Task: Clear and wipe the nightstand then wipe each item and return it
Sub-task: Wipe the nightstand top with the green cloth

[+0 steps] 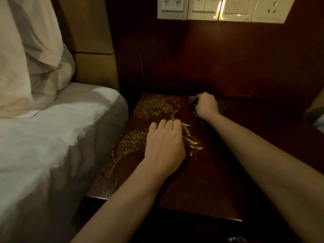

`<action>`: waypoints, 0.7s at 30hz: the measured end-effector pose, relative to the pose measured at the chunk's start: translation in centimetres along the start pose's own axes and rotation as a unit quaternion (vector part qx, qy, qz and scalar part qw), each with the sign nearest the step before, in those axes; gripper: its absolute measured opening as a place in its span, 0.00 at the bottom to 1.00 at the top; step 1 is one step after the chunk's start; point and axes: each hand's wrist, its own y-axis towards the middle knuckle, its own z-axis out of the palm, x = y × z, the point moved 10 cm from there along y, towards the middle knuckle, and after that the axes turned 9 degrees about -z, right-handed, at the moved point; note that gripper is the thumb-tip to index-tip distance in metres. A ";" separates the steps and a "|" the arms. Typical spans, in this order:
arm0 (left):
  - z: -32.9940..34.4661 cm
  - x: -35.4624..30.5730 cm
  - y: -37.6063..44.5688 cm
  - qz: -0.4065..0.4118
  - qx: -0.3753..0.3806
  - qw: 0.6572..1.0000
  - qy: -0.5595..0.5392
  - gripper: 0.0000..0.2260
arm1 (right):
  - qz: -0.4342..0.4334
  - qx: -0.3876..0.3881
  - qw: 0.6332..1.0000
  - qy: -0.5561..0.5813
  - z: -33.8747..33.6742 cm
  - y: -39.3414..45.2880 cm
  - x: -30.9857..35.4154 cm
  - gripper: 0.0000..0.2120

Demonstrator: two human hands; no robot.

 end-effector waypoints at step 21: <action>-1.0 1.8 0.4 -0.045 -0.076 0.991 0.102 0.14 | -0.098 0.036 0.993 0.055 4.7 5.7 4.6 0.18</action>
